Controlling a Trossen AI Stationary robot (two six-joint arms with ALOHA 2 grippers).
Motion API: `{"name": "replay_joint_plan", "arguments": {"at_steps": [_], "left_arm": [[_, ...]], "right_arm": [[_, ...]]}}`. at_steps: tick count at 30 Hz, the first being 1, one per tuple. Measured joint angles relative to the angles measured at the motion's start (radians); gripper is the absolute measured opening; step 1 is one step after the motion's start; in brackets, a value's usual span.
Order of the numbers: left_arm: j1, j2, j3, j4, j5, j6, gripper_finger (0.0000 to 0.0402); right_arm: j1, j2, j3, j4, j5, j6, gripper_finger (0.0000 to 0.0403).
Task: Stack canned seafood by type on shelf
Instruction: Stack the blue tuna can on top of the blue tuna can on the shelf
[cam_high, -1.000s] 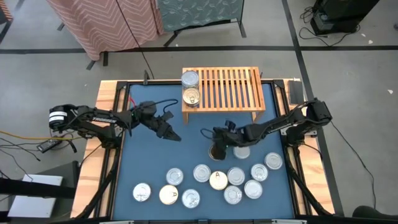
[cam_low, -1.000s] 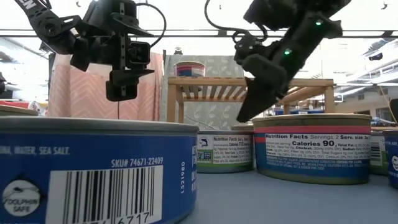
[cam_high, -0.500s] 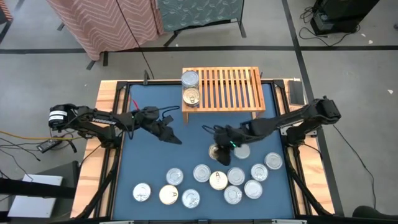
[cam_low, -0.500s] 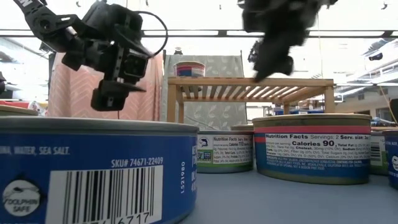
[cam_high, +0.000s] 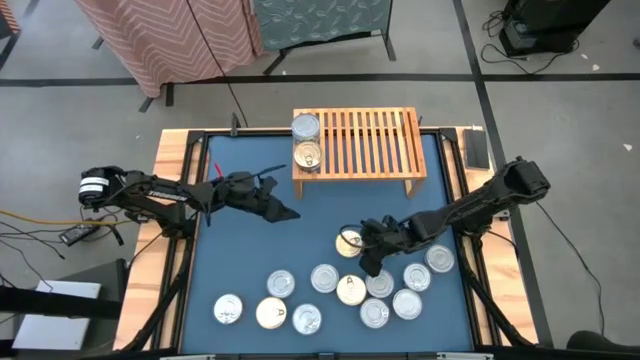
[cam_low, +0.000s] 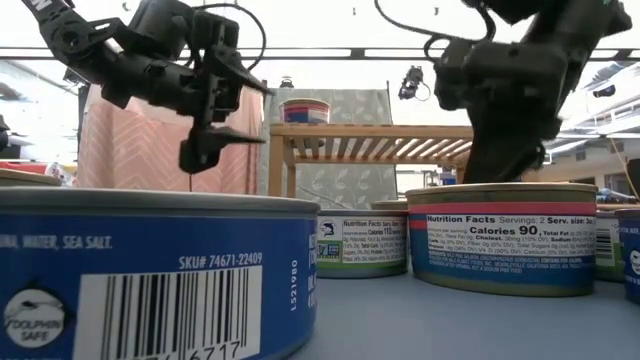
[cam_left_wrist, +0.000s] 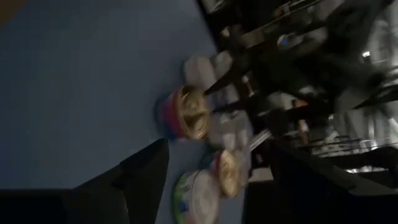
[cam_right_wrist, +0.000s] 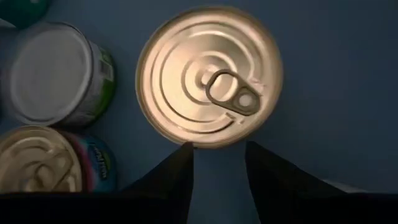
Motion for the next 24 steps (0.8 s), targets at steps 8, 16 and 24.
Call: {"name": "replay_joint_plan", "arguments": {"at_steps": [8,16,24], "left_arm": [[0.049,0.000,0.001,0.140,-0.054,-0.025,0.0277],[0.057,0.000,0.001,0.148,-0.094,0.096,0.0277],[0.070,0.000,0.002,0.232,-0.082,0.117,0.0277]], "right_arm": [[-0.017,0.064,-0.002,0.132,-0.010,-0.025,0.0148],[-0.065,-0.002,0.048,0.157,0.050,-0.170,0.0148],[-0.078,0.001,0.063,0.163,-0.002,-0.174,0.0148]]}}
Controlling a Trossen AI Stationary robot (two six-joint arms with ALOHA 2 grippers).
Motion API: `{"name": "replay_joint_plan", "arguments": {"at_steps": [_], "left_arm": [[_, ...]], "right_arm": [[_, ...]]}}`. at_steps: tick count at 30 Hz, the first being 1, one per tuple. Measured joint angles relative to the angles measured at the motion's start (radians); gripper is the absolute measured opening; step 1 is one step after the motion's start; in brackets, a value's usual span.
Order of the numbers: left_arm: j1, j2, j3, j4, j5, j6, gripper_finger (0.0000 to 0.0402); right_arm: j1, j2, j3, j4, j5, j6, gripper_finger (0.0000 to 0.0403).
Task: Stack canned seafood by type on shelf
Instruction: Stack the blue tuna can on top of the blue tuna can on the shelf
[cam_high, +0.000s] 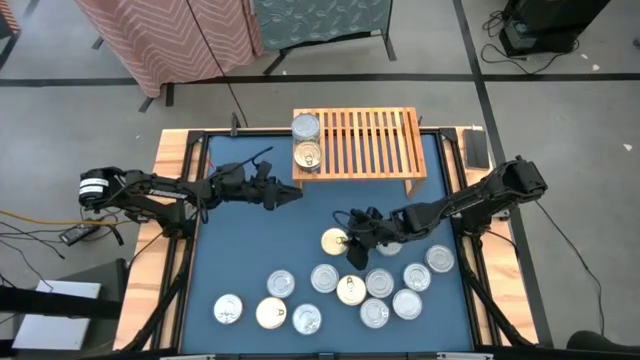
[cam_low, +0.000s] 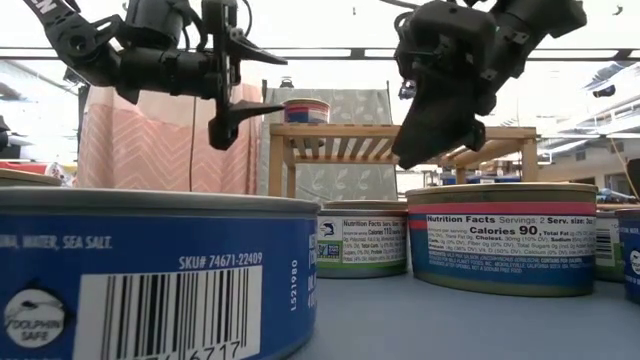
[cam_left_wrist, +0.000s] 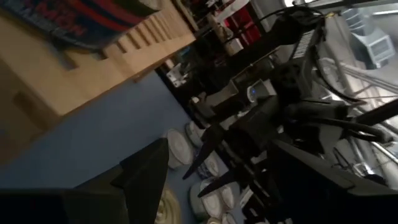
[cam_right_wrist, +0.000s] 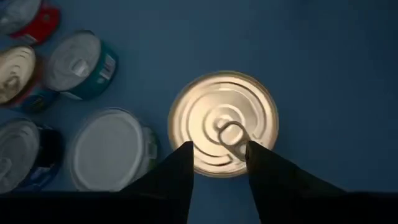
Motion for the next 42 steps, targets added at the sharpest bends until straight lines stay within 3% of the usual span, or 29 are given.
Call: {"name": "replay_joint_plan", "arguments": {"at_steps": [8,16,20,23,28,31,36,42], "left_arm": [[0.067,0.000,0.000,0.009,0.176,-0.078,0.0277],[0.063,0.000,0.000,0.019,0.249,-0.140,0.0277],[0.057,0.000,0.000,0.036,0.284,-0.142,0.0277],[0.057,-0.009,-0.010,0.036,0.367,-0.164,0.0277],[0.061,-0.071,-0.121,0.036,0.462,-0.261,0.0277],[0.071,-0.144,-0.236,0.062,0.427,-0.314,0.0277],[0.070,-0.212,-0.397,0.161,0.204,-0.509,0.0277],[0.062,-0.211,-0.428,0.135,0.169,-0.599,0.0277]], "right_arm": [[0.047,0.000,0.000,-0.098,0.041,0.091,0.0148],[0.060,0.033,-0.001,-0.090,0.096,0.122,0.0148],[0.045,0.104,-0.001,-0.013,0.093,0.172,0.0148],[0.031,0.147,-0.001,0.062,0.090,0.208,0.0148],[-0.001,0.171,-0.001,0.110,0.099,0.215,0.0148],[-0.033,0.171,-0.001,0.139,0.127,0.179,0.0148],[-0.094,0.185,-0.001,0.273,0.104,0.128,0.0148],[-0.107,0.137,-0.001,0.384,0.048,0.104,0.0148]]}}
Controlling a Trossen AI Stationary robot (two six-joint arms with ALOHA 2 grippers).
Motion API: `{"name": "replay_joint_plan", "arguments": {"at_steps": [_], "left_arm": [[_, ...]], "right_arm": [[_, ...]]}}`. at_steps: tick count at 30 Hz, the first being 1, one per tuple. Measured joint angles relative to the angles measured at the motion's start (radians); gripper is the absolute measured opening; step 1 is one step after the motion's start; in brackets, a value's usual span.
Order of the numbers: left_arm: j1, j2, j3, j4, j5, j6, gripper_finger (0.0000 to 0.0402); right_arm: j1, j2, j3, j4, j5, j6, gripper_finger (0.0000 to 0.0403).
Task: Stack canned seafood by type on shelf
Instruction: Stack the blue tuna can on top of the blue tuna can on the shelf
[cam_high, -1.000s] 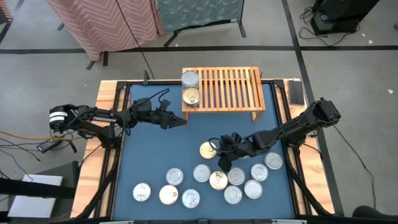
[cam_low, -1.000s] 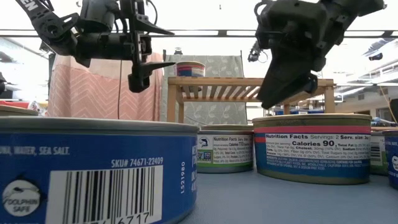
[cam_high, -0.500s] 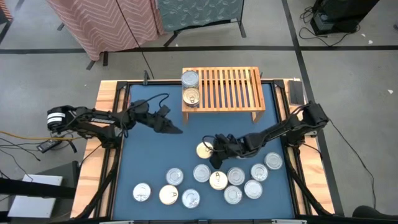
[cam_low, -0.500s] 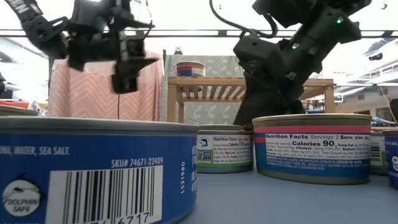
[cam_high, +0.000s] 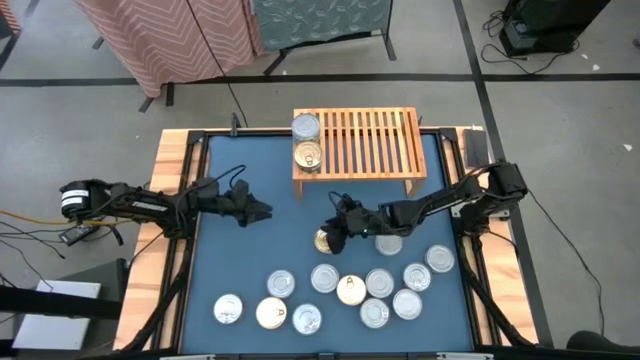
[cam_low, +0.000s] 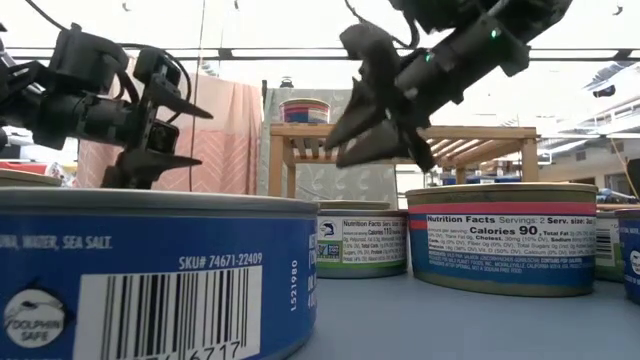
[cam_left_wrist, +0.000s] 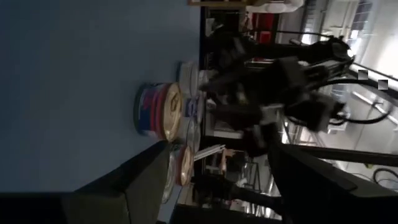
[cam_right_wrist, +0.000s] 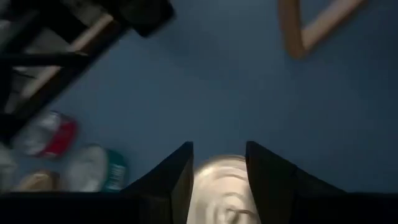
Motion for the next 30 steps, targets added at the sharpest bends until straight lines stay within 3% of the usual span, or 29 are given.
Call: {"name": "replay_joint_plan", "arguments": {"at_steps": [7,13,16,22,26,30], "left_arm": [[-0.006,0.001,0.002,0.003,-0.185,0.056,0.0277],[-0.006,0.001,0.002,-0.002,-0.237,0.057,0.0277],[-0.013,0.005,0.002,-0.005,-0.270,0.054,0.0277],[-0.103,0.007,0.023,-0.011,-0.373,0.054,0.0277],[-0.161,0.019,0.056,-0.031,-0.445,0.126,0.0277],[-0.209,0.073,0.104,-0.055,-0.436,0.272,0.0277]], "right_arm": [[0.043,-0.042,0.000,-0.183,-0.117,-0.007,0.0148],[0.054,-0.032,-0.003,-0.193,-0.083,-0.018,0.0148],[0.044,-0.032,-0.051,-0.136,-0.070,0.032,0.0148],[0.049,-0.031,-0.207,0.183,-0.063,0.136,0.0148],[0.047,-0.031,-0.240,0.226,-0.060,0.136,0.0148],[0.047,-0.031,-0.241,0.211,-0.065,0.126,0.0148]]}}
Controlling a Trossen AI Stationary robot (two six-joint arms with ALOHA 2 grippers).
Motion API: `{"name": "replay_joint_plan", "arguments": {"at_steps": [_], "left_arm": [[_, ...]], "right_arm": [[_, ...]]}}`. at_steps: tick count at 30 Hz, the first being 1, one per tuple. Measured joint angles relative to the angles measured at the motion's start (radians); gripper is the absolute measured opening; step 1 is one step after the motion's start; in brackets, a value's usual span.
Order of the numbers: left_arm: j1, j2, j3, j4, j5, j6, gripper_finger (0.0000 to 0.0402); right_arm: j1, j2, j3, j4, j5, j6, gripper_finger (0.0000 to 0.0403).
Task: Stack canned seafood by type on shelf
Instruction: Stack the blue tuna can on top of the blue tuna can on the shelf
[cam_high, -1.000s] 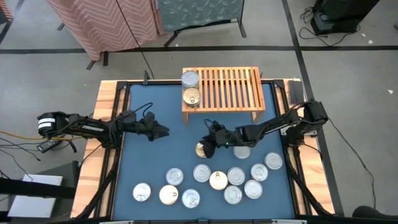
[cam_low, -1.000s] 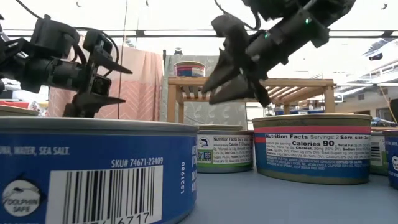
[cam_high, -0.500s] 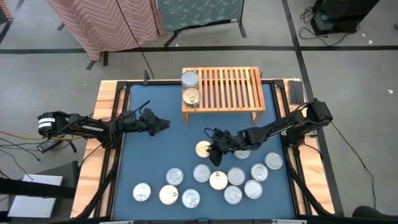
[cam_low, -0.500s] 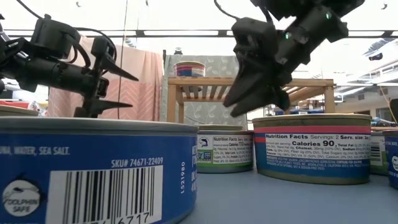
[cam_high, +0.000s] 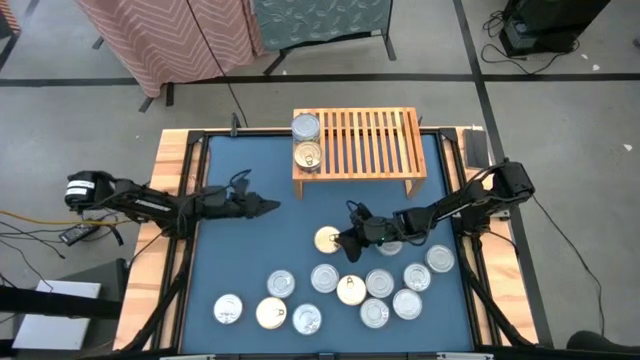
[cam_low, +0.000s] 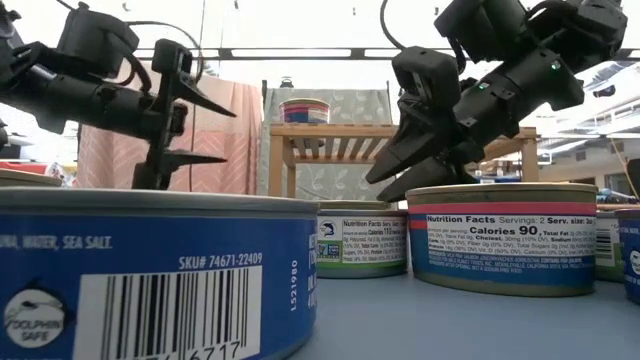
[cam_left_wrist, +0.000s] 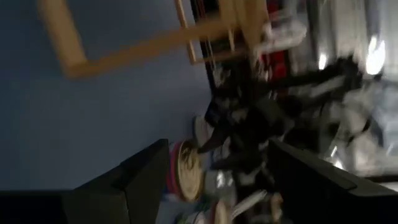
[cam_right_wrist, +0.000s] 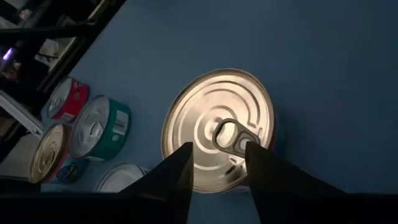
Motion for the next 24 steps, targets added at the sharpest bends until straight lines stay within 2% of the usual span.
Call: {"name": "replay_joint_plan", "arguments": {"at_steps": [8,13,19,24], "left_arm": [[-0.068,0.191,0.122,-0.002,-0.025,0.038,0.0277],[-0.084,0.297,0.180,0.006,-0.018,-0.020,0.0277],[-0.110,0.412,0.240,0.018,0.097,-0.059,0.0277],[-0.140,0.504,0.310,0.030,0.082,-0.043,0.0277]], "right_arm": [[-0.006,-0.006,0.004,-0.098,0.015,0.037,0.0148],[-0.032,-0.003,0.002,-0.109,0.027,0.032,0.0148],[-0.055,0.000,0.000,-0.079,0.021,0.026,0.0148],[-0.064,0.000,0.000,-0.074,0.024,0.015,0.0148]]}}
